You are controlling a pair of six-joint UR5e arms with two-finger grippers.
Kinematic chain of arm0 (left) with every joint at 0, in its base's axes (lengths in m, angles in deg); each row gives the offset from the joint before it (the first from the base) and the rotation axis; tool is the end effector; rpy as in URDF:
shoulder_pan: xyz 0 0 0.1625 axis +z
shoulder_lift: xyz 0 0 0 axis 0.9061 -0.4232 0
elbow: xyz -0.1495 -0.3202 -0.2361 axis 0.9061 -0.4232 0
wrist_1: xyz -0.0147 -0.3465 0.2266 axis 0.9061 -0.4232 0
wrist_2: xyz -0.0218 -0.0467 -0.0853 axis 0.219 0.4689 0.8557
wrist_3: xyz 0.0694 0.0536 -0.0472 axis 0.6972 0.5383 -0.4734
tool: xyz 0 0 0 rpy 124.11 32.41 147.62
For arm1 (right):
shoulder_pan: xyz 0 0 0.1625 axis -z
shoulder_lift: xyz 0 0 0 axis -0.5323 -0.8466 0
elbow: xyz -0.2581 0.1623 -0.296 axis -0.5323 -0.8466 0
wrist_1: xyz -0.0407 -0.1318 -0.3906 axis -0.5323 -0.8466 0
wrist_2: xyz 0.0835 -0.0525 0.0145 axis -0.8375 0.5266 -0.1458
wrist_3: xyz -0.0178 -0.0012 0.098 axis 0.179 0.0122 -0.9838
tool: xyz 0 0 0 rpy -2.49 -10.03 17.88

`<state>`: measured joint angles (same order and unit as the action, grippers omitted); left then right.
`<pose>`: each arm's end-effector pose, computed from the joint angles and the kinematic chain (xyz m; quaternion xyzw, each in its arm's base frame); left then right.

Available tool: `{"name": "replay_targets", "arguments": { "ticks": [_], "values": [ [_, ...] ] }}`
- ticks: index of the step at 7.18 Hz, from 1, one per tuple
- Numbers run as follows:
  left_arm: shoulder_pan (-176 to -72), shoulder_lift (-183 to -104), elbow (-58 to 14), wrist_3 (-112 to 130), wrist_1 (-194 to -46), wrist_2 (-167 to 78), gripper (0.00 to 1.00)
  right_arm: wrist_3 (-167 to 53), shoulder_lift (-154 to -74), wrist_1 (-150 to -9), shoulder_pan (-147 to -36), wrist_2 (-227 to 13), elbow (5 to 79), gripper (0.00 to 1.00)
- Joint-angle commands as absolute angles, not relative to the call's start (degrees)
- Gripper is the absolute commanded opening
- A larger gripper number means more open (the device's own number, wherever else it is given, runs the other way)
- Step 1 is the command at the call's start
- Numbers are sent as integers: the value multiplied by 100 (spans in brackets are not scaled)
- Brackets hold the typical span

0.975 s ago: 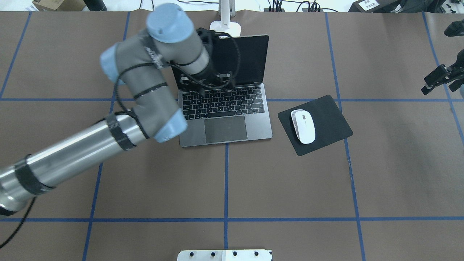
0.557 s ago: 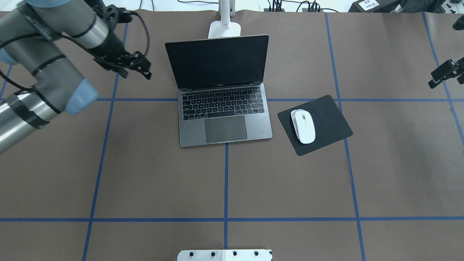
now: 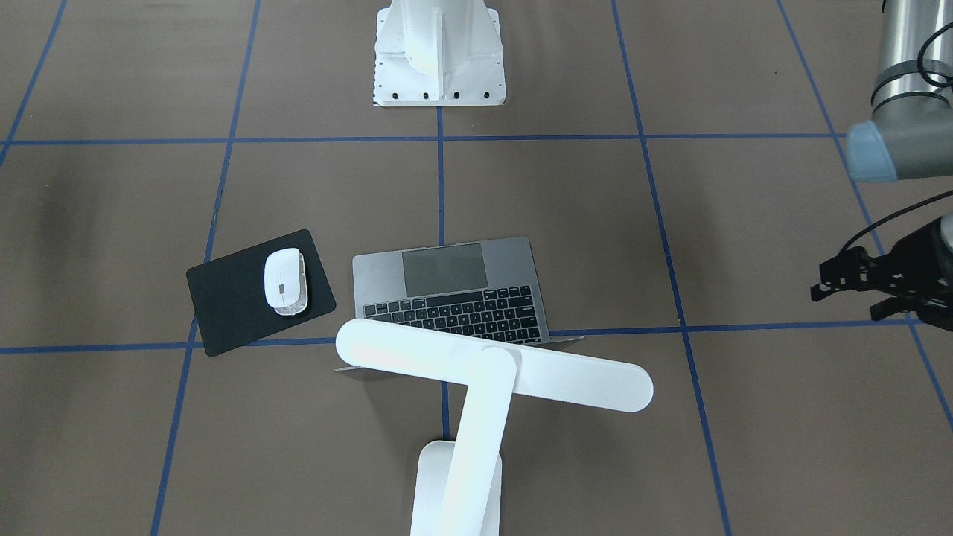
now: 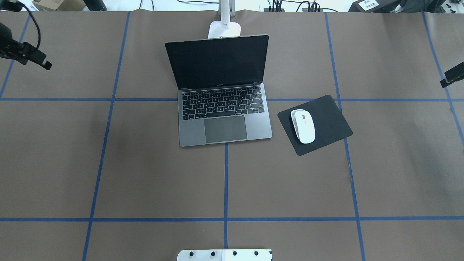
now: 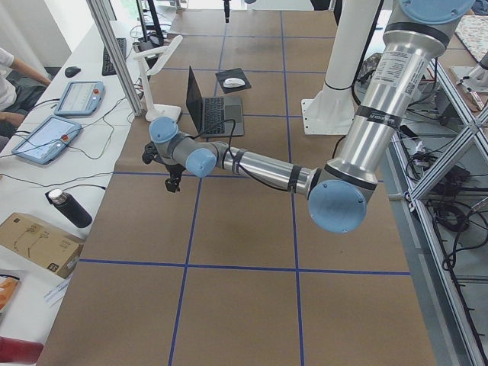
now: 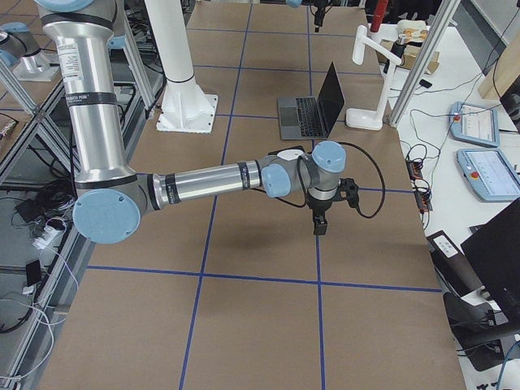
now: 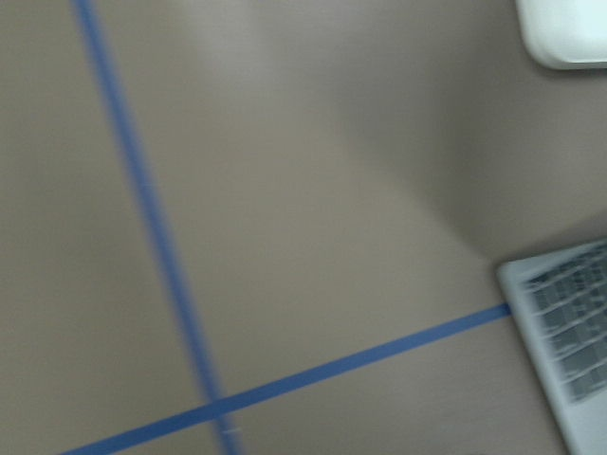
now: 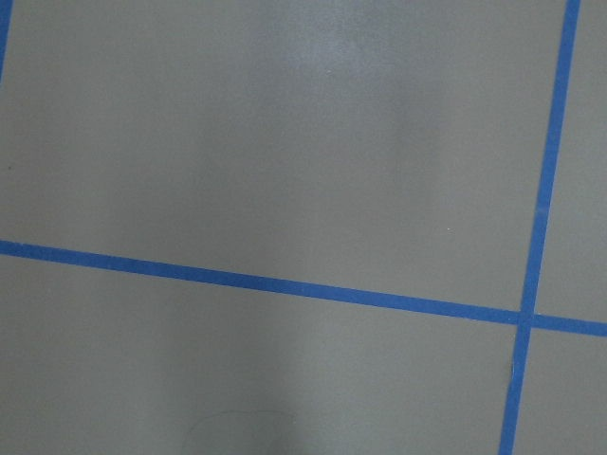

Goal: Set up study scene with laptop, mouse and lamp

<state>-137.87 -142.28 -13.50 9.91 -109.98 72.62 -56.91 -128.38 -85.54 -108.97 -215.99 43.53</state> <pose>0.1319 -0.6276 0.5035 0.0972 0.4437 0.1213 0.8826 -0.0599 -0.5470 0.5543 0.0509 -0.3798 -0.0312 0.9231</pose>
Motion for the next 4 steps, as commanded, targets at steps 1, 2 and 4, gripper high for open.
{"name": "replay_targets", "arguments": {
  "ticks": [1, 2, 4],
  "values": [
    [-14116, -14089, -1305, 1521, -10706, 7190, 99, -5846, -13011, -8244, -10906, -21648, 4385, 99],
    [-14221, -14089, -1313, 1923, -10513, 6902, 99, -5863, -13011, -8244, -10906, -21630, 4324, 99],
    [-14389, -14098, -1314, 2129, -10073, 6681, 99, -5863, -12994, -8270, -10924, -21683, 4341, 99]
  ]
}}
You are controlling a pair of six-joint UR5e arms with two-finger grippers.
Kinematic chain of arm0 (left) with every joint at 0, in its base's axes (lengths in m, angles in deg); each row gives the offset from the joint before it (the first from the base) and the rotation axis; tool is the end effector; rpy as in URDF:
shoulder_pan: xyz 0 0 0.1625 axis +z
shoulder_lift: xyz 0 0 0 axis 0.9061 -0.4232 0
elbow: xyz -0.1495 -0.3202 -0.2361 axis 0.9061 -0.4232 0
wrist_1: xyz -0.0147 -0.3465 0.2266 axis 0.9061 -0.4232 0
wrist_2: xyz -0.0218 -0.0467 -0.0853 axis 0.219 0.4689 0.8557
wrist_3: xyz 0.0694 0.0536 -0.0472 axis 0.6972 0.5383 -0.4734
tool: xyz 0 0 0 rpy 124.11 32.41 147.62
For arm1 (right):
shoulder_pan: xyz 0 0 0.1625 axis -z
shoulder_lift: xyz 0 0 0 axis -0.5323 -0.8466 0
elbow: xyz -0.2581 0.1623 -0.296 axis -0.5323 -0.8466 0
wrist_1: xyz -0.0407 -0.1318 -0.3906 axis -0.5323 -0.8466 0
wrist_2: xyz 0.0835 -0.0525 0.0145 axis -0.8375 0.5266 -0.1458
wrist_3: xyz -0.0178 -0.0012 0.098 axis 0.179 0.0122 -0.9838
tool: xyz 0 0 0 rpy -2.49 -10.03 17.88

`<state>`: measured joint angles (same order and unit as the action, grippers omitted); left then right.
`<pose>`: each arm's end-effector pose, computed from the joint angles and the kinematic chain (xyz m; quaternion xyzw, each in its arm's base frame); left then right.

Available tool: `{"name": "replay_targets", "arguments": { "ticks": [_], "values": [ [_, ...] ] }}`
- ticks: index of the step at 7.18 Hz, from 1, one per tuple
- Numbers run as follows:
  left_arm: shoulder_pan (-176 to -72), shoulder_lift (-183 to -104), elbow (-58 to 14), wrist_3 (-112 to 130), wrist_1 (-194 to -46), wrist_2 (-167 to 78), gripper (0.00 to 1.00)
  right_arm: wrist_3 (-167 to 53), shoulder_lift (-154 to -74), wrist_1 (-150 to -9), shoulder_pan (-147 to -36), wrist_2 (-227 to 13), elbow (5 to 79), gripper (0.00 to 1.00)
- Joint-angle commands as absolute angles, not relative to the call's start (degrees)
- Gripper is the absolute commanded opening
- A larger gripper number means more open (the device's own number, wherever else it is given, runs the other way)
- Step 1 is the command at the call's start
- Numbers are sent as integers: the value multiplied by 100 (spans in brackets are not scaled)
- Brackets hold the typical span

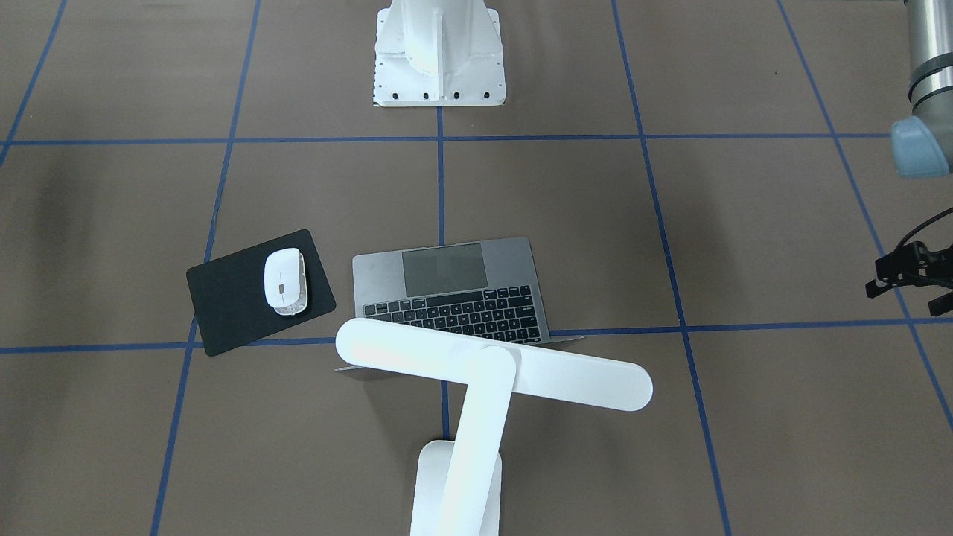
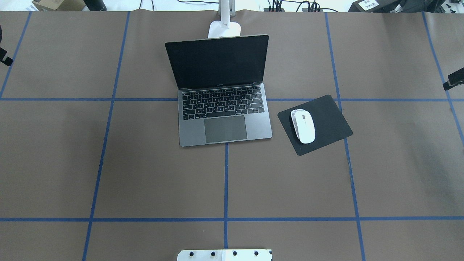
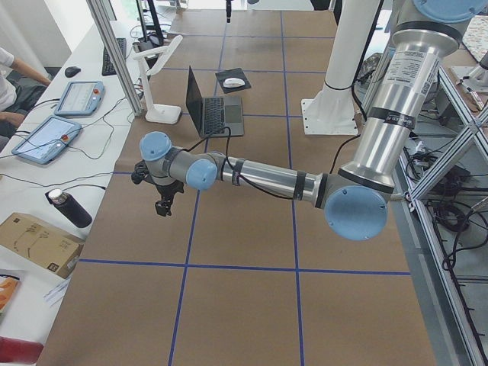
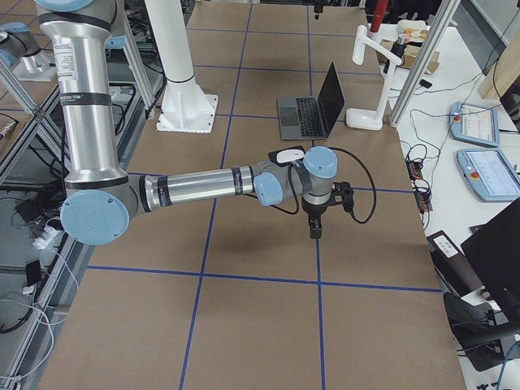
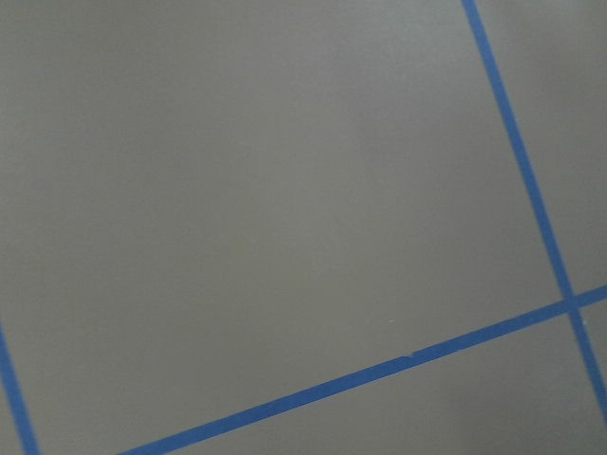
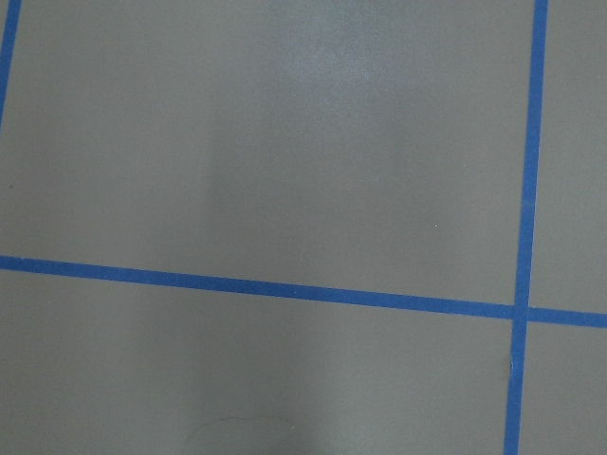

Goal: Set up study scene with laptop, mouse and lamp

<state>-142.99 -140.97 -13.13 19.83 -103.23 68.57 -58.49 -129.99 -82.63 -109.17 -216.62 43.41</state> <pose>0.0688 -0.6292 0.5399 0.0952 0.3926 0.1251 0.9062 -0.0566 -0.5379 0.5639 0.0540 -0.3871 -0.0215 0.9202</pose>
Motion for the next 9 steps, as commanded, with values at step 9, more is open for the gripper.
{"name": "replay_targets", "arguments": {
  "ticks": [9],
  "values": [
    [-14521, -12991, -2692, 2024, -10072, 7028, 99, -5908, -13345, -8306, -11046, -22022, 4605, 99]
  ]
}}
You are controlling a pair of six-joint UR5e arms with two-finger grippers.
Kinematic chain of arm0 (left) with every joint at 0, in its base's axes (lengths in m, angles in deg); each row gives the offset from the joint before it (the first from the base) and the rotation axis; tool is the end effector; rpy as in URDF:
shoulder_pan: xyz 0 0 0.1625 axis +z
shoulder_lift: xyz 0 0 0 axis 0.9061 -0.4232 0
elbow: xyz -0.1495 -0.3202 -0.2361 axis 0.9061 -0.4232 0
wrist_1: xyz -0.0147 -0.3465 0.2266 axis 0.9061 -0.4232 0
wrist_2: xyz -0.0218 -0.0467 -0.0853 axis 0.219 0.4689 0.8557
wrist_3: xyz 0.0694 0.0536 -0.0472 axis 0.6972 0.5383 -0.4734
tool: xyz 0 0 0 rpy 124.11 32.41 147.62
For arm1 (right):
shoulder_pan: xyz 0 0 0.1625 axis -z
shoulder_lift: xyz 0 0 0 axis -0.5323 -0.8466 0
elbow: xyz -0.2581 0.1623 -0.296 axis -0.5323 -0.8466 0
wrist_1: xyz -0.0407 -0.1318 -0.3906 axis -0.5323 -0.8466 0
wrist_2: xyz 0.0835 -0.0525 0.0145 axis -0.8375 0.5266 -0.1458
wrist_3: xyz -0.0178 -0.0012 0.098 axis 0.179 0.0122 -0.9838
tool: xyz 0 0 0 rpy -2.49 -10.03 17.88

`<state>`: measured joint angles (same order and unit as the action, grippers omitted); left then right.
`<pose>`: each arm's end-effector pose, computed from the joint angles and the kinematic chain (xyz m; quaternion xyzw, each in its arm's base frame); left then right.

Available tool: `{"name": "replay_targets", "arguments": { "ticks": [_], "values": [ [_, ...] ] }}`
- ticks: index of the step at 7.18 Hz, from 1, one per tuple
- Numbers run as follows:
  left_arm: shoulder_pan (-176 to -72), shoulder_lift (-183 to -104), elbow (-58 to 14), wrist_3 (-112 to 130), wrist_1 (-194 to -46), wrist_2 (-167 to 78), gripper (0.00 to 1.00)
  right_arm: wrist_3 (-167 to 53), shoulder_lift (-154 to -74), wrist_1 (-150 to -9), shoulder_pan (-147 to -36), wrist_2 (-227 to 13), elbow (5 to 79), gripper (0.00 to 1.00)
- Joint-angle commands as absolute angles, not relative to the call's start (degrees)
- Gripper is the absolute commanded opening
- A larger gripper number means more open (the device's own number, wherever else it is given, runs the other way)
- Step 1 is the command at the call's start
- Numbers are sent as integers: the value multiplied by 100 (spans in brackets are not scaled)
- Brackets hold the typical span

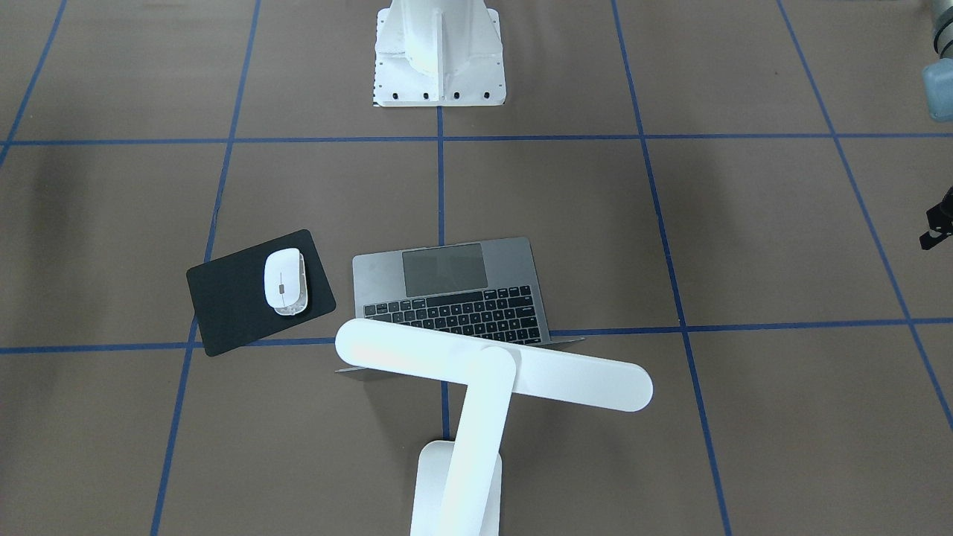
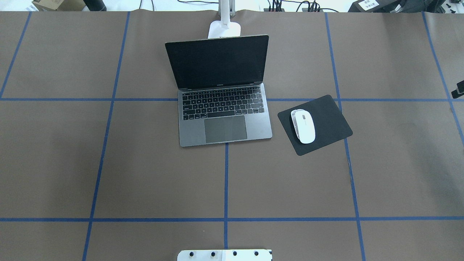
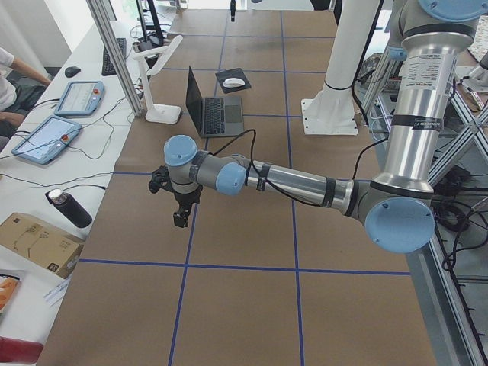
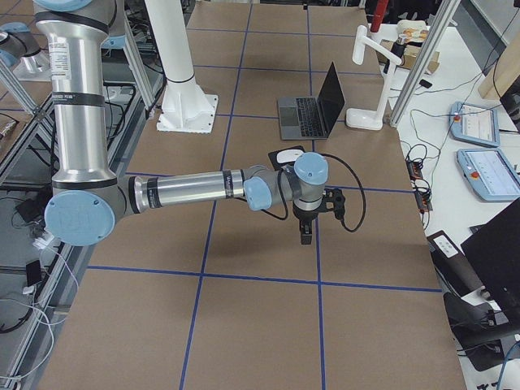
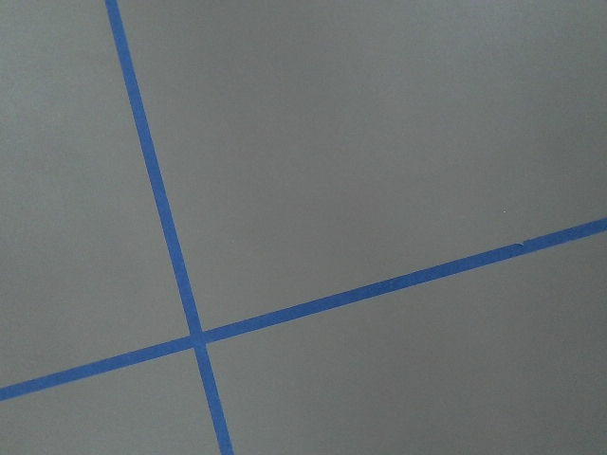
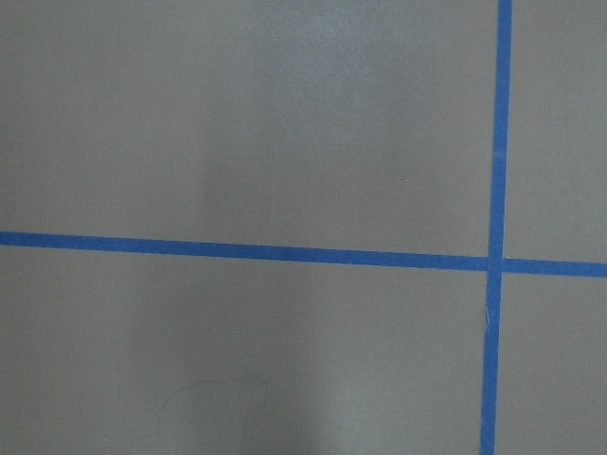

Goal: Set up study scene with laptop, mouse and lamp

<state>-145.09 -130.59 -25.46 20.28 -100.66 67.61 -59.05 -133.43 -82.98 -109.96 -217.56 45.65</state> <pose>0.0312 -0.5551 0.5452 0.1004 0.3826 0.1090 0.9119 -0.0450 -0.5133 0.5752 0.0401 -0.3916 -0.0070 0.9192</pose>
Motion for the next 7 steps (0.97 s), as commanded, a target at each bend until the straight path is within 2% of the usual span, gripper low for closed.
{"name": "replay_targets", "arguments": {
  "ticks": [1, 3, 7],
  "values": [
    [-14556, -12955, -2598, 2032, -10081, 7031, 99, -5890, -13319, -8271, -11099, -22295, 4605, 99],
    [-14626, -12703, -2912, 2033, -10124, 7058, 99, -5890, -13301, -8271, -11108, -22193, 4691, 99],
    [-14635, -12683, -2922, 2032, -10089, 7049, 99, -5890, -13099, -8262, -10995, -21503, 4658, 99]
  ]
}}
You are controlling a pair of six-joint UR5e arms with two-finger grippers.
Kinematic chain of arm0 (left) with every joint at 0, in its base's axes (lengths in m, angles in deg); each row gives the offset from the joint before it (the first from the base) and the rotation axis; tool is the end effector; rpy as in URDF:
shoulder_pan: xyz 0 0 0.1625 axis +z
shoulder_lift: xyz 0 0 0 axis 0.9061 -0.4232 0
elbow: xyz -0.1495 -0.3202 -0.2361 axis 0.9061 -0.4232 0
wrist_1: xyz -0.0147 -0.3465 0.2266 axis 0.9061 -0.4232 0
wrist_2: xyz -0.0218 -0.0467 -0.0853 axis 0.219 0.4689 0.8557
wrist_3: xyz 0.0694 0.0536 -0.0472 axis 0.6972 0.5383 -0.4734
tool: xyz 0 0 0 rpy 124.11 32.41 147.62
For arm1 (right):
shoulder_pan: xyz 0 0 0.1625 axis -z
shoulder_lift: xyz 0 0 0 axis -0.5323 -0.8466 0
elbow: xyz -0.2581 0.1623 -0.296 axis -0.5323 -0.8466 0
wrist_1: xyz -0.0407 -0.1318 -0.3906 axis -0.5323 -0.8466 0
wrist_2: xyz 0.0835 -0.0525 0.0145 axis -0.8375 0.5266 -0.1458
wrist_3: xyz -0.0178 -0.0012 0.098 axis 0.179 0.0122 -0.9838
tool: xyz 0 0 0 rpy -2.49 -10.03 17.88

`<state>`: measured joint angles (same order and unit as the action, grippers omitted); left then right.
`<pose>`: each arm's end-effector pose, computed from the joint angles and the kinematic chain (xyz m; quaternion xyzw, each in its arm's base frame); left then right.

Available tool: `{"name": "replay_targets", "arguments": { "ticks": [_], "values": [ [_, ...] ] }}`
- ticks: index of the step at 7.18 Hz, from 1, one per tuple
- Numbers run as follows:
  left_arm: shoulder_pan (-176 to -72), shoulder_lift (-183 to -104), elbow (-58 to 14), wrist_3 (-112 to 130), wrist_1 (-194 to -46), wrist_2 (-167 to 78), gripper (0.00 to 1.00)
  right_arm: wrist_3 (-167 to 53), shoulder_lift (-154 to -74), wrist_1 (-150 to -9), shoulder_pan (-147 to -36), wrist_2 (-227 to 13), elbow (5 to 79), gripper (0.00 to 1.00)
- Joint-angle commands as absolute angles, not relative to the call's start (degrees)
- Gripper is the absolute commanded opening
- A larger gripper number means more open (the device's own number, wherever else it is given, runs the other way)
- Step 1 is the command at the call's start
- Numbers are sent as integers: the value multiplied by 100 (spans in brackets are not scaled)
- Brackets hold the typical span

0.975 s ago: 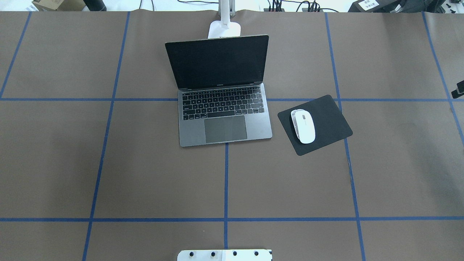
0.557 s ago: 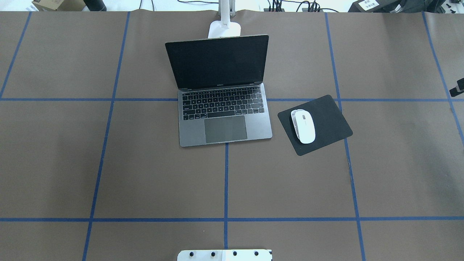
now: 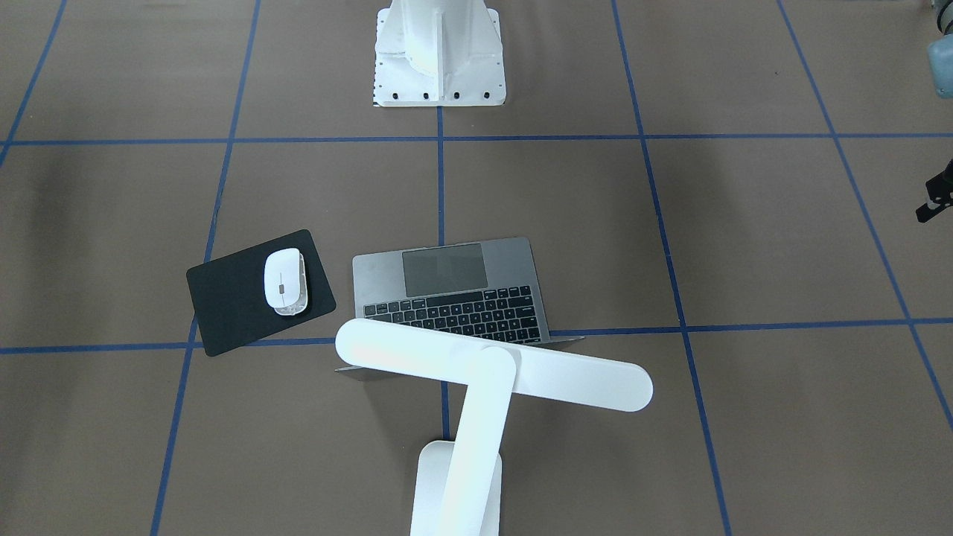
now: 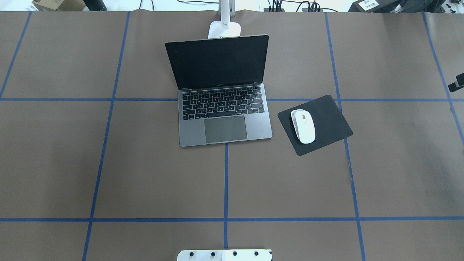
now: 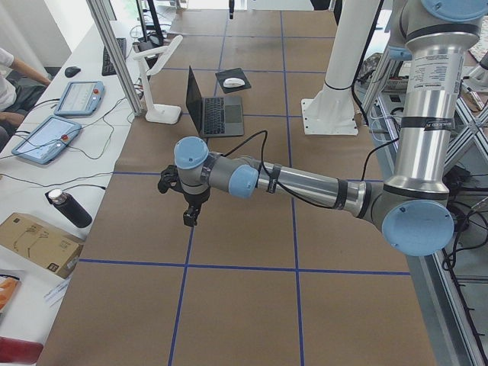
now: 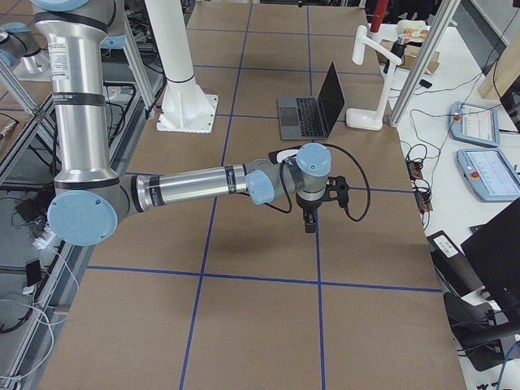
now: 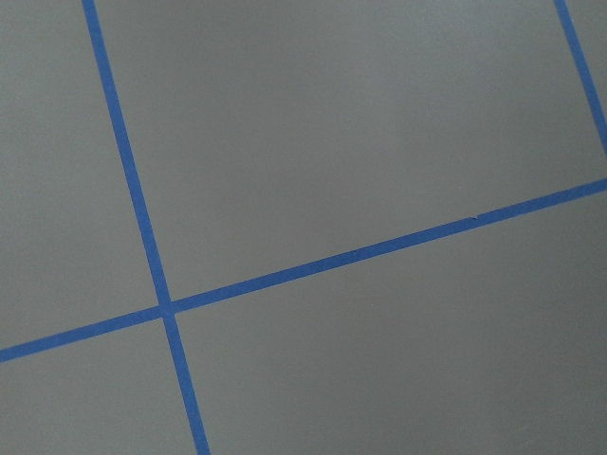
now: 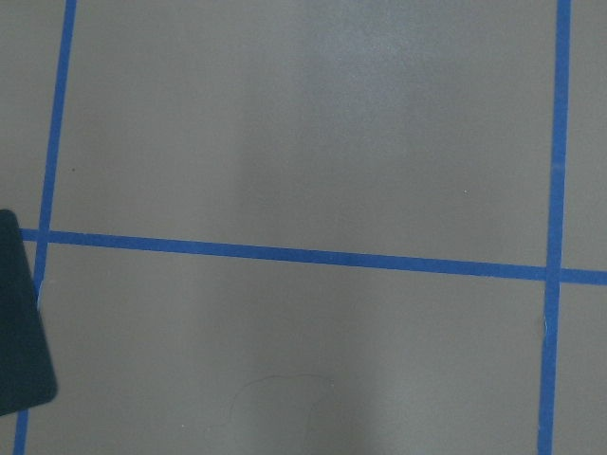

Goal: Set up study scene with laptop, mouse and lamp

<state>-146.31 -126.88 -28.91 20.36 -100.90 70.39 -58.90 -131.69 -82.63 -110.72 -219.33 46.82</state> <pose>0.0185 -0.5273 0.5461 0.1008 0.4033 0.1029 0.9037 -0.0425 -0.5242 0.5464 0.0642 -0.4096 -0.0157 0.9099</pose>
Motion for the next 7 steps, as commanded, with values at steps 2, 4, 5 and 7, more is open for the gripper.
{"name": "replay_targets", "arguments": {
  "ticks": [2, 4, 5, 7],
  "values": [
    [-14635, -12726, -2931, 2032, -10107, 7049, 99, -5908, -13266, -8262, -10994, -21735, 4738, 99],
    [-14635, -12771, -2948, 2032, -10125, 7031, 99, -5908, -13309, -8262, -11020, -21814, 4919, 99],
    [-14626, -12736, -3053, 2032, -10125, 7023, 99, -5916, -13362, -8262, -11012, -21841, 4982, 99],
    [-14635, -12718, -2993, 2032, -10125, 7023, 99, -5908, -13406, -8253, -11021, -21859, 5001, 99]
  ]
}}
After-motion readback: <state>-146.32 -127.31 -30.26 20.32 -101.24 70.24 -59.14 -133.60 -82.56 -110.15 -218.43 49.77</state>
